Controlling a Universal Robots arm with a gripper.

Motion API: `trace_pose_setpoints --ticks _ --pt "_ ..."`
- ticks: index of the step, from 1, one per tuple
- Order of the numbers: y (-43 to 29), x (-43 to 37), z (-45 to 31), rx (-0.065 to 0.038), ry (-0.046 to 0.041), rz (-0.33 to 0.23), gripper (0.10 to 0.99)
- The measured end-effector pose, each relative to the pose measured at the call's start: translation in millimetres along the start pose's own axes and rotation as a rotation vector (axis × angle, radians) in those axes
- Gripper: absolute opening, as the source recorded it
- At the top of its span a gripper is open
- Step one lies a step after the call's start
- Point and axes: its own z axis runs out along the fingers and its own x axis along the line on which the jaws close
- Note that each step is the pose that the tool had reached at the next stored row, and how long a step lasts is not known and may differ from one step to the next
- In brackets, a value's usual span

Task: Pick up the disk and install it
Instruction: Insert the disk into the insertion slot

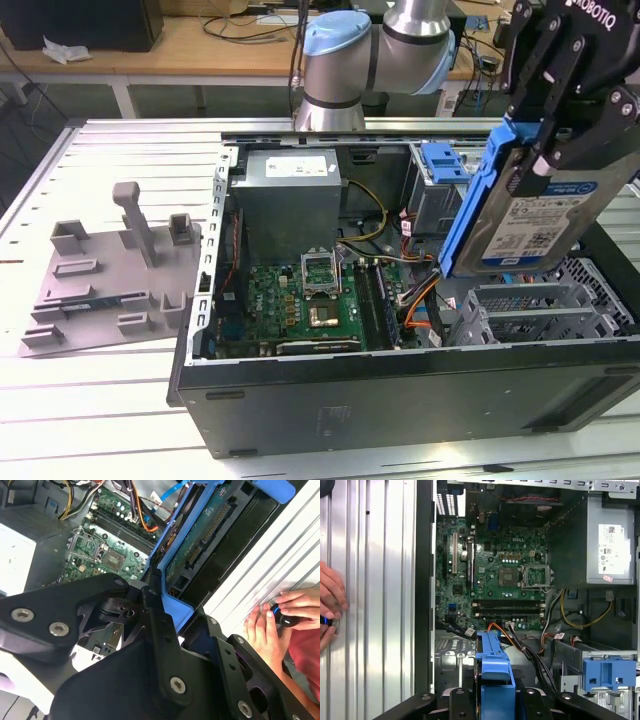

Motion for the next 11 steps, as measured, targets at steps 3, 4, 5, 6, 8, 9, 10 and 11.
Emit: trace_pose_setpoints --ticks 3,4,5,6,8,9,10,11 --pt "-6.6 0.1 0.0 0.000 0.0029 0.004 0.369" --pt "-8.8 0.1 0.0 0.000 0.0043 0.005 0.369" --pt "-11.6 0.2 0.1 0.000 0.0053 0.006 0.369" --pt "-13.6 0.2 0.1 0.000 0.0057 0.007 0.369" --pt "-22.8 0.3 0.4 0.000 0.0065 0.009 0.369" --pt "-26.8 0.4 0.6 0.000 0.0068 0.009 0.369" --pt "-30.6 0.4 0.9 0.000 0.0071 0.009 0.369" --pt "-32.3 0.6 1.0 0.000 0.0075 0.009 0.369"
